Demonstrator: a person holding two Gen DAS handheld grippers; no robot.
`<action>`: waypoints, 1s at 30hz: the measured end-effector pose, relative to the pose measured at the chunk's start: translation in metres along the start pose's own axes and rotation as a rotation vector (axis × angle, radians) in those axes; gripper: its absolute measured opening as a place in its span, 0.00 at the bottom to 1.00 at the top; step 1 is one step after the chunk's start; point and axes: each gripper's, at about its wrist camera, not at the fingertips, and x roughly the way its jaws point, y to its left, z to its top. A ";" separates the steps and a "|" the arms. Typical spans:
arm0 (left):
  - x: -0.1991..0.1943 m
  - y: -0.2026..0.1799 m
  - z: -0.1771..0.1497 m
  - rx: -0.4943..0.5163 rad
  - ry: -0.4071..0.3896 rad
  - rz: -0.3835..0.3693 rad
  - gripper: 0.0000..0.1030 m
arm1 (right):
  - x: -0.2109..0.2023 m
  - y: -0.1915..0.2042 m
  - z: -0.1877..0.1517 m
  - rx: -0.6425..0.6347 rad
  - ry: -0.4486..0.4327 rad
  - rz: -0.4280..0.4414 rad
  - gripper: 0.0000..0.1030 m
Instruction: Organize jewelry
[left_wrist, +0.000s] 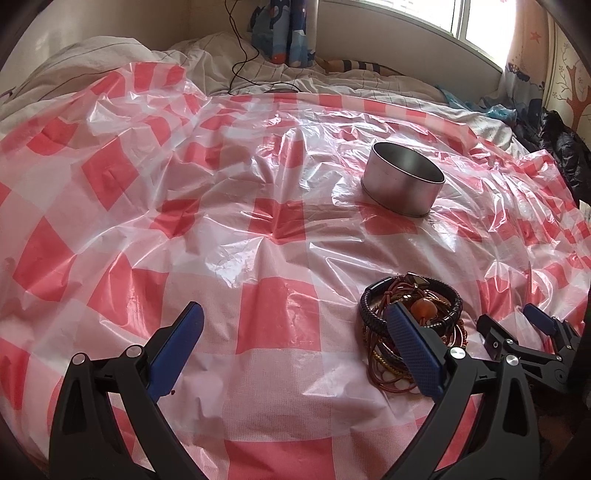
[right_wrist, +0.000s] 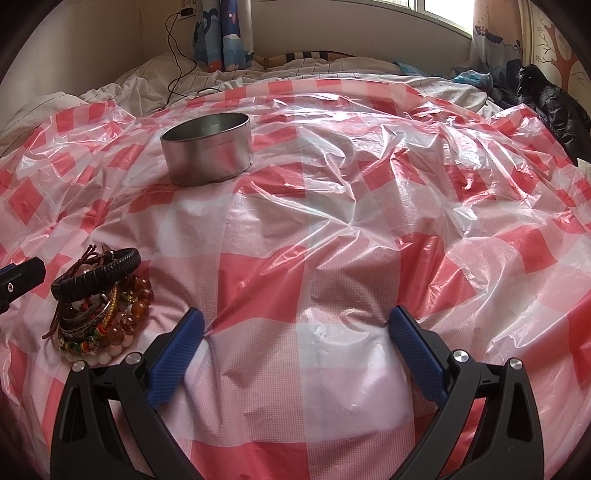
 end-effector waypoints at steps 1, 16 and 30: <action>0.000 -0.004 0.000 0.003 0.002 -0.003 0.93 | 0.000 0.000 0.000 0.001 -0.001 0.002 0.93; -0.002 -0.004 0.001 0.033 0.013 0.017 0.93 | -0.010 -0.001 0.000 0.006 -0.041 0.022 0.93; -0.015 0.024 -0.003 0.051 0.008 0.054 0.93 | -0.045 0.056 0.021 -0.235 -0.060 0.413 0.93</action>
